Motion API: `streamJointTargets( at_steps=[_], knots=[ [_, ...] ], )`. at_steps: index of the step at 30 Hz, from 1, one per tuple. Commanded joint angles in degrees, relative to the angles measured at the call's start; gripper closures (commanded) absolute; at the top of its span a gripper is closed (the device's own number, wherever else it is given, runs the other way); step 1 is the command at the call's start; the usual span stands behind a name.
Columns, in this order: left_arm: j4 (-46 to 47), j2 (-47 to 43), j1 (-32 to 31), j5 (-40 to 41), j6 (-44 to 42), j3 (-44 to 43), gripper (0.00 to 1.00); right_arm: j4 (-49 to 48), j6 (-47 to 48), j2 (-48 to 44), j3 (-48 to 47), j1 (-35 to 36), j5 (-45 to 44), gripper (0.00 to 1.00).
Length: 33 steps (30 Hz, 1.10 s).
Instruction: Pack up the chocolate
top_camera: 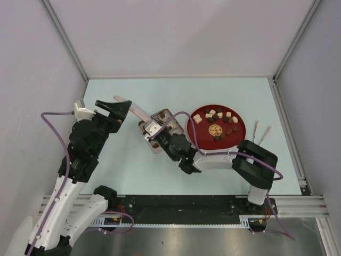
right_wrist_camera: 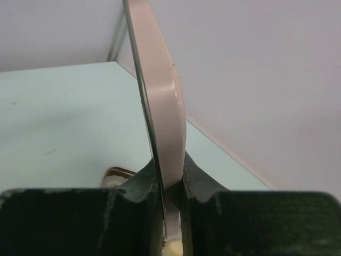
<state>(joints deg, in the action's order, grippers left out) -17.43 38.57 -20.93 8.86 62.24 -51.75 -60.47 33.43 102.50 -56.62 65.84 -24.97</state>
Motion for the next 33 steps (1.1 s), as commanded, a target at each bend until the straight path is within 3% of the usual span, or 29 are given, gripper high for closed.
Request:
streamJointTargets(
  at_steps=[1, 10, 16, 29, 32, 33],
  knots=[
    [-4.1, 1.9, 0.1, 0.1, -1.9, -1.9, 0.11, -3.5, 8.9, -3.6, -1.6, 0.2, -5.6, 0.96],
    [-0.2, 7.6, 0.0, -3.8, -0.9, -1.6, 0.15, -5.5, 15.2, -3.2, -0.5, 0.5, -7.6, 0.94],
    [1.3, 10.9, -0.1, -5.8, -0.9, -1.9, 0.24, -6.5, 18.1, -2.7, -0.3, 0.7, -8.4, 0.92],
    [4.4, 14.3, -1.0, -10.2, 0.2, -1.6, 0.62, -7.2, 22.1, -0.6, -0.3, 2.1, -11.2, 0.91],
    [4.5, 14.5, -1.1, -10.4, -0.2, -1.2, 0.72, -6.9, 22.3, -0.5, -0.3, 2.4, -11.9, 0.89],
    [4.9, 14.5, -1.1, -10.4, -0.3, -1.1, 0.76, -6.9, 22.2, -0.6, -0.3, 2.4, -12.2, 0.84]
  ],
)
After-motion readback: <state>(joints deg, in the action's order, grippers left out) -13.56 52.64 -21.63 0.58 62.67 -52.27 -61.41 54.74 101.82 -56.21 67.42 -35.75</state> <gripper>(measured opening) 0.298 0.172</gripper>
